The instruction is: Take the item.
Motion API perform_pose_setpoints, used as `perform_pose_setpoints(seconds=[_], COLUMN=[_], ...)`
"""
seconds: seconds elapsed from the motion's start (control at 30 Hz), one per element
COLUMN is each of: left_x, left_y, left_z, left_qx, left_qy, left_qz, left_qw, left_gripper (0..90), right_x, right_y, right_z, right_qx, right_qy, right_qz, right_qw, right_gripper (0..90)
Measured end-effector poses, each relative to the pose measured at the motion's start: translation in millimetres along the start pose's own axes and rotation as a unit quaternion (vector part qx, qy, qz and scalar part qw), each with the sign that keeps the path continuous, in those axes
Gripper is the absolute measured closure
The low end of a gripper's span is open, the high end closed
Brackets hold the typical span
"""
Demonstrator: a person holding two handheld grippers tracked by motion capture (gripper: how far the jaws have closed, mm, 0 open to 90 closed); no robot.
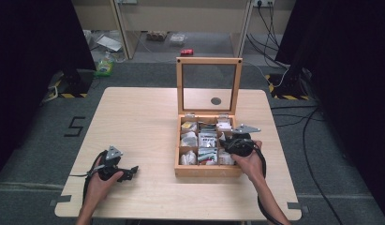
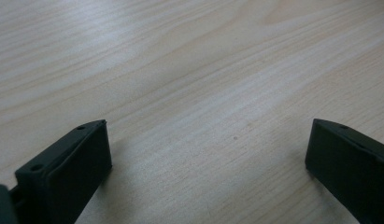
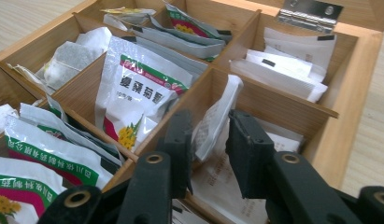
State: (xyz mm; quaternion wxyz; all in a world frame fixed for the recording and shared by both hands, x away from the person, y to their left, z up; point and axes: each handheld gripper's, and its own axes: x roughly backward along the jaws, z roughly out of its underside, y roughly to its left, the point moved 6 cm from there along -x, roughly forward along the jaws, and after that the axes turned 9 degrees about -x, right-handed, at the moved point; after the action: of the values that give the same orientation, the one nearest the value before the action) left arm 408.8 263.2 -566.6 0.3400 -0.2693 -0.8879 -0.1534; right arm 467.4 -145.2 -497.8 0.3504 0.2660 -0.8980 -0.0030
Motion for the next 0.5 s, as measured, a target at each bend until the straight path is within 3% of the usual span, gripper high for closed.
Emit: perform_pose_setpoints(seconds=[0.2, 0.5], left_x=[0.0, 0.0], left_y=[0.0, 0.0], left_z=[0.0, 0.0], left_qx=[0.0, 0.0], left_qy=[0.0, 0.0], left_qz=[0.0, 0.0], left_qw=[1.0, 1.0], left_gripper=[0.0, 0.0], right_x=[0.6, 9.6], right_y=[0.4, -7.9], right_z=[-1.6, -6.8], right_qx=[0.018, 0.015], right_qy=[-0.012, -0.035], right_qz=[0.008, 0.013], right_qw=[0.9997, 0.9992], right_gripper=[81.5, 84.5])
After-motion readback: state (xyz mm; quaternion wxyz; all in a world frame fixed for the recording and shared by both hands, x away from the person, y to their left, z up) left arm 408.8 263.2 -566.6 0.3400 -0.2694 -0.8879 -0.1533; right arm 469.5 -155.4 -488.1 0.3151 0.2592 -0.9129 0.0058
